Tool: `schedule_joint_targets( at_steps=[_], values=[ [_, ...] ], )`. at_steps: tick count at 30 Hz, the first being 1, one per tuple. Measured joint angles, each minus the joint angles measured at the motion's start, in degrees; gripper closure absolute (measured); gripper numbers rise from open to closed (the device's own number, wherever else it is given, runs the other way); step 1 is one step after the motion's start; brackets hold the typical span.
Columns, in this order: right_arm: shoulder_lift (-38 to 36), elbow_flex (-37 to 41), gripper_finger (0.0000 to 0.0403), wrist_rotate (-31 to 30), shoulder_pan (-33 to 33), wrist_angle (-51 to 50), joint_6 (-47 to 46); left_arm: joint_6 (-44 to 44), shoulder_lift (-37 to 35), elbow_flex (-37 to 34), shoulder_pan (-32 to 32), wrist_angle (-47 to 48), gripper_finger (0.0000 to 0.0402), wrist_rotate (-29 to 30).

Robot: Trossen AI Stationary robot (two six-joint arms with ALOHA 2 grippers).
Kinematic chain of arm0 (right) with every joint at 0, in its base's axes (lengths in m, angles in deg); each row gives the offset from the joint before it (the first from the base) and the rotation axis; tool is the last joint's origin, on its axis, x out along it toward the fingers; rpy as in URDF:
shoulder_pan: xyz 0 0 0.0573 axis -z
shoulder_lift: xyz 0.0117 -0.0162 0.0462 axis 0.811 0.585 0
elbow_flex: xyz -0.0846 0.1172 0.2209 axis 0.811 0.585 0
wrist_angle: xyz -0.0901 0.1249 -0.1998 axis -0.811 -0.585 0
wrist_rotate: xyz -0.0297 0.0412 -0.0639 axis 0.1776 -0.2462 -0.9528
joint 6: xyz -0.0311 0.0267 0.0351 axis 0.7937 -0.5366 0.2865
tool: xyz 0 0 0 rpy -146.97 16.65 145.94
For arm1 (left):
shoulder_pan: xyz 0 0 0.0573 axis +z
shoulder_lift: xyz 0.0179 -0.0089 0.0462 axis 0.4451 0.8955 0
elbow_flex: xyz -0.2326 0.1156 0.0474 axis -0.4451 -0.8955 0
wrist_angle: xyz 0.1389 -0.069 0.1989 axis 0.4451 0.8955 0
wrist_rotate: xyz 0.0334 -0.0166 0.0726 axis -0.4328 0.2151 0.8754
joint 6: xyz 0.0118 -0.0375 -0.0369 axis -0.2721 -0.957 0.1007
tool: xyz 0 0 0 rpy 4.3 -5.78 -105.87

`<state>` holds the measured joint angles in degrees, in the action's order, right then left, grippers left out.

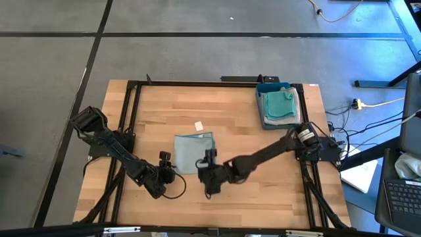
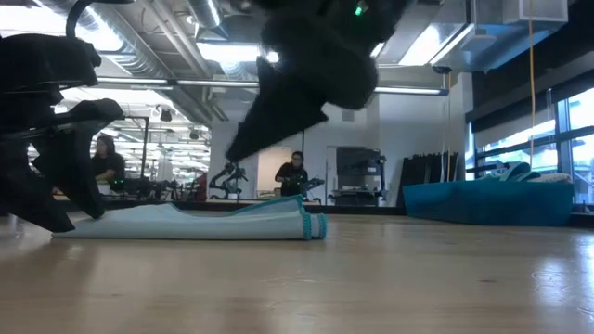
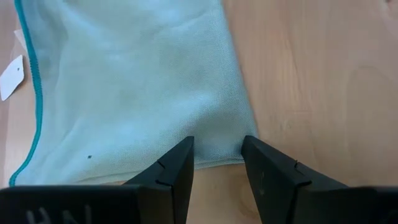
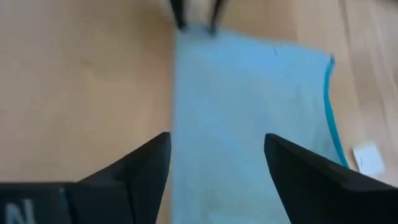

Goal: Fold microfiber towels
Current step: Put the light blue microfiber cloth into the blue bin

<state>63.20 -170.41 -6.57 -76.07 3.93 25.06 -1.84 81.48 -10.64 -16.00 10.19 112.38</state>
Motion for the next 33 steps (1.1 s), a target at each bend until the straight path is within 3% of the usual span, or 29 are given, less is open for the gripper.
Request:
schedule_joint_targets(
  at_steps=[8, 14, 24, 29, 33],
  values=[
    [6.1, 2.2, 0.0144, -3.3, -1.6, 4.8, 3.6, -0.4, 0.0, 0.0, -0.1, -0.9, 0.0266, -0.5],
    [8.2, 2.1, 0.0144, -11.8, -1.8, 6.7, 7.1, -0.6, 0.0, 0.0, -0.2, -0.9, 0.0266, -0.8],
    [10.4, 1.8, 0.0147, -12.4, -1.2, 8.4, 18.2, -0.5, 0.1, 1.3, -0.2, -2.0, 0.0266, -1.7],
    [10.1, 1.9, 0.0173, -8.5, -1.3, 9.7, 19.1, -1.0, 0.1, 4.1, 0.0, -2.9, 0.0266, -1.4],
    [10.1, 1.9, 0.0195, -8.0, -2.2, 9.8, 20.7, -2.4, 0.1, 5.5, 1.5, -8.8, 0.0266, -1.0]
  ],
)
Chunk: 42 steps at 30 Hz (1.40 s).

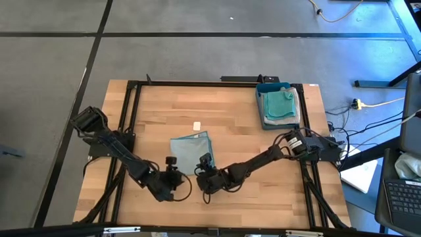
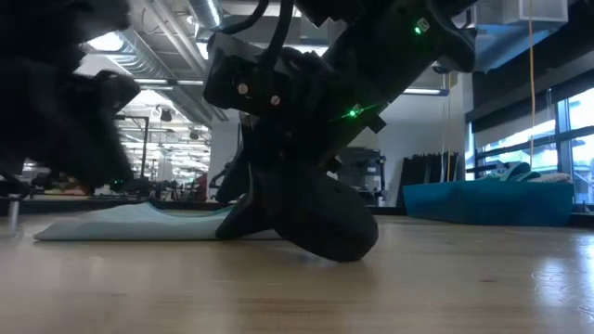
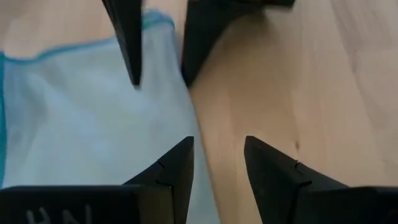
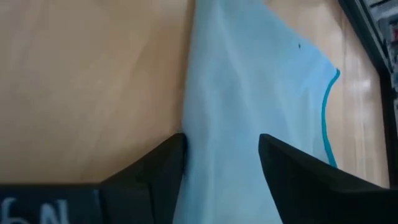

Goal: Fold microfiber towels
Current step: Put the light blue microfiber cloth into the blue bin

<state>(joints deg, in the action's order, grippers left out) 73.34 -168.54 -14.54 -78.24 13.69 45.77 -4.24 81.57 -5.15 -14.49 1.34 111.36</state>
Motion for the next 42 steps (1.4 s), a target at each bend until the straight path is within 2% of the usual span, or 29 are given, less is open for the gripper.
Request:
schedule_joint_targets(
  at_steps=[6, 8, 10, 11, 12, 18, 25, 30, 42],
  values=[
    [0.0, 0.1, 0.0204, 0.3, -0.1, 0.0, -2.5, 10.2, 0.0, 0.5, 2.5, 0.3, 0.0266, 3.0],
    [0.1, -0.4, 0.0204, 0.6, 0.0, -0.6, -3.6, 13.9, 0.0, 0.5, 4.3, -0.8, 0.0266, -3.4],
    [0.1, -0.8, 0.0205, 0.9, 0.0, -1.0, -4.9, 17.7, 0.7, 0.6, 6.2, -2.2, 0.0266, -14.3],
    [0.1, -1.0, 0.0205, 0.9, 0.0, -1.1, -5.5, 19.7, 1.2, 0.6, 6.7, -1.9, 0.0266, -17.8],
    [0.2, -1.0, 0.0205, 0.9, 0.0, -1.1, -6.2, 21.1, 1.8, 0.6, 7.0, -1.4, 0.0266, -18.7],
    [0.2, -1.1, 0.0205, -0.6, -0.1, -1.2, -10.4, 24.3, 4.5, 0.7, 7.4, 0.3, 0.0266, -12.3],
    [0.2, -1.3, 0.0205, 0.4, -0.2, -3.8, -11.2, 22.4, 4.4, 0.6, 6.6, 2.2, 0.0266, -8.9],
    [0.0, -1.4, 0.0205, 0.7, -1.0, -8.4, -13.2, 17.9, 3.7, 1.7, 4.9, 11.9, 0.0266, -4.5],
    [-0.1, -1.0, 0.0207, 2.4, 0.4, -9.1, -18.8, 11.6, 3.6, 1.6, 4.5, 14.7, 0.0266, -5.1]
  ],
)
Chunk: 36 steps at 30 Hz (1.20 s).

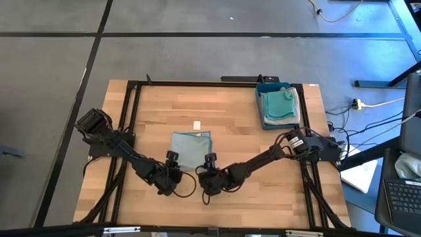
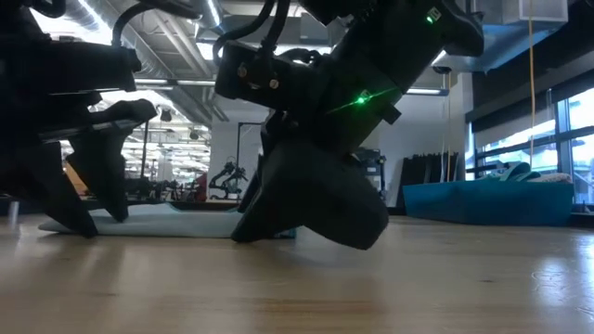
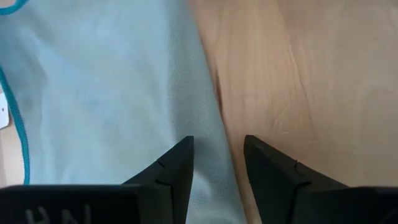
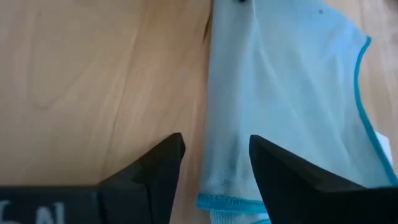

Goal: Fold microfiber towels
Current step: Put the light blue microfiber cloth into the blue bin

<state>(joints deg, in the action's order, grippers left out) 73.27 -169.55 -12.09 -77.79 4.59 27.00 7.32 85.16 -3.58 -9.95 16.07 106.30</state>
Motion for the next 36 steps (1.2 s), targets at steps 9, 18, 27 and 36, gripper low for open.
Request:
schedule_joint_targets(
  at_steps=[9, 18, 27, 36],
  values=[
    [-0.5, 1.4, 0.0284, 8.4, 2.8, 1.7, -2.3, -0.9, -0.3, -3.0, 1.7, -1.8, 0.0266, 1.5],
    [-0.5, 1.5, 0.0389, 12.5, 4.5, 3.1, -4.7, 0.8, -0.3, -4.0, 2.2, -4.4, 0.0266, 2.5],
    [-0.5, 1.6, 0.0394, 11.6, 3.9, 3.8, -4.4, 0.9, -1.2, -2.1, -1.1, 5.2, 0.0266, 6.6],
    [-0.1, -1.5, 0.0396, 9.8, 3.0, 3.0, -4.0, 1.0, -1.4, -2.2, 0.2, 5.8, 0.0266, 4.8]
  ],
)
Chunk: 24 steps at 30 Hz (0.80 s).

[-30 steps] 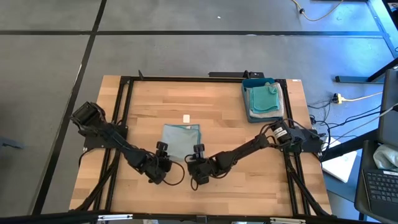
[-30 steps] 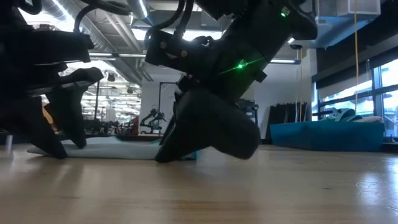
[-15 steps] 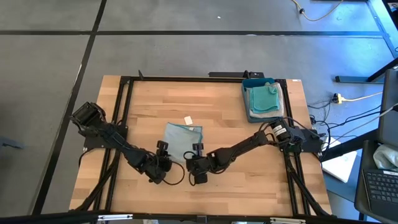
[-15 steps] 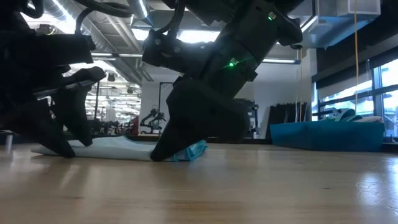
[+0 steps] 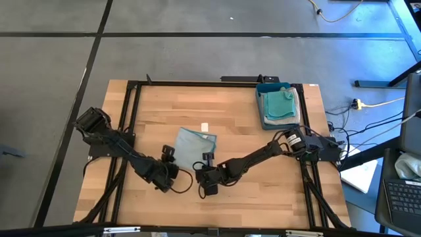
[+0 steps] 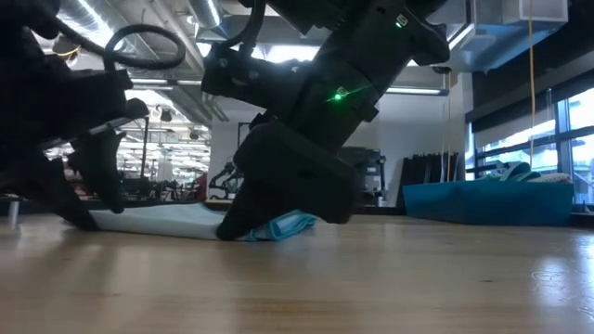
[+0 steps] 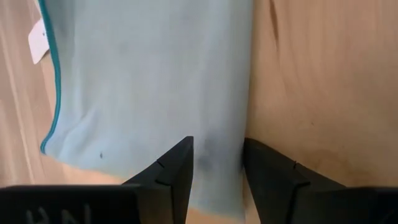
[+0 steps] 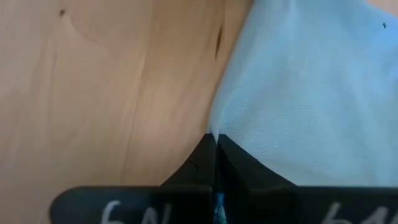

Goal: Fold microfiber towels
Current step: Put the light blue microfiber cloth into the blue bin

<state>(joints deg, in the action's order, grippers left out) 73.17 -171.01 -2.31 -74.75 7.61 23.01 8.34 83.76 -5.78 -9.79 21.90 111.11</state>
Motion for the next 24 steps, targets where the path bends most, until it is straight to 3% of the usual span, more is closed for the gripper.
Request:
schedule_joint_targets(
  at_steps=[12, 14, 18, 24],
  values=[
    [-0.3, -1.4, 0.0397, -0.8, 0.0, 0.0, 0.0, 0.0, -0.2, -4.1, 2.2, -7.4, 0.0270, 1.7],
    [-0.5, -1.7, 0.0397, -0.6, 0.0, 0.1, 0.0, 2.1, -0.2, -4.1, 2.2, -7.7, 0.0290, 0.9],
    [-1.6, -1.7, 0.0396, -0.8, 0.0, -0.2, -0.2, 5.4, 0.0, -4.1, 2.3, -7.6, 0.0379, -0.9],
    [-3.7, -1.8, 0.0397, -2.8, -0.1, -1.0, -0.6, 12.5, 0.3, -1.8, 3.5, -3.7, 0.0399, 3.4]
  ],
)
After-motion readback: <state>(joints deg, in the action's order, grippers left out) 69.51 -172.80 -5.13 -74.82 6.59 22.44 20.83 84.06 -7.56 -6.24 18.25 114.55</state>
